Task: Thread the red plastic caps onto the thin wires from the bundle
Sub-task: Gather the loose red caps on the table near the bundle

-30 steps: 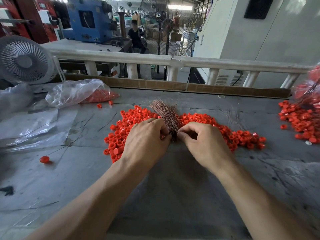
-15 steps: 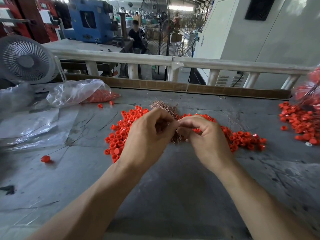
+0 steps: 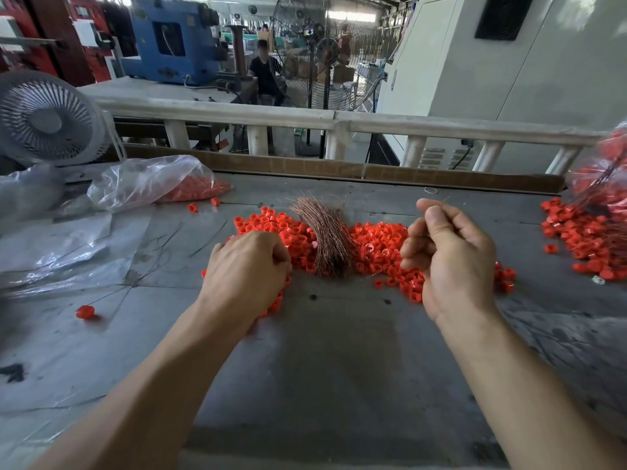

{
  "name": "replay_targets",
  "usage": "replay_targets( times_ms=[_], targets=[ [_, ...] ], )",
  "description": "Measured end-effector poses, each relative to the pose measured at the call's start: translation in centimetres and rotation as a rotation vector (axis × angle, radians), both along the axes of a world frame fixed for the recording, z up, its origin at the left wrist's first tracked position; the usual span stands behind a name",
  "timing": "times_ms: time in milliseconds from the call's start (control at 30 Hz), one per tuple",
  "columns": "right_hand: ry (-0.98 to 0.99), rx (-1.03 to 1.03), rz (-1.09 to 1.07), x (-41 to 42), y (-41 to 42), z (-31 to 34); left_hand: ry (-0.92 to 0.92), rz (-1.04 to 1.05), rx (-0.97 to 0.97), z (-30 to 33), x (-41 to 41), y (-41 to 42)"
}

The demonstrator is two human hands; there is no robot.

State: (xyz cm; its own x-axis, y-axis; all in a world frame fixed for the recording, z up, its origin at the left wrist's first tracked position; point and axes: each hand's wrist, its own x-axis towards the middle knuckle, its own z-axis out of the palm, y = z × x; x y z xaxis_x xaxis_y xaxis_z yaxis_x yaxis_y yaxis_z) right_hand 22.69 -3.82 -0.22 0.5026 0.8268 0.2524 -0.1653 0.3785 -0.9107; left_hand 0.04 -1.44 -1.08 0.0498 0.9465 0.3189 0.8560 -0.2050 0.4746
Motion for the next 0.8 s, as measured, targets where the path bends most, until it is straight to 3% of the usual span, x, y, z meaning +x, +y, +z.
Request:
replay_targets(
  times_ms=[233,567,800],
  targets=[
    [-0.067,-0.137,0.049,-0.3,0.2,-0.8,0.103,-0.007,-0.096,0.2,-0.2,-0.2],
    [-0.301,-0.202,0.051,-1.4,0.1,-1.7,0.176,-0.012,-0.065,-0.2,-0.1,-0.1],
    [-0.358,-0.206,0.048,-1.7,0.1,-1.8,-0.032,-0.033,0.050,-0.1,0.4,-0.1]
  ],
)
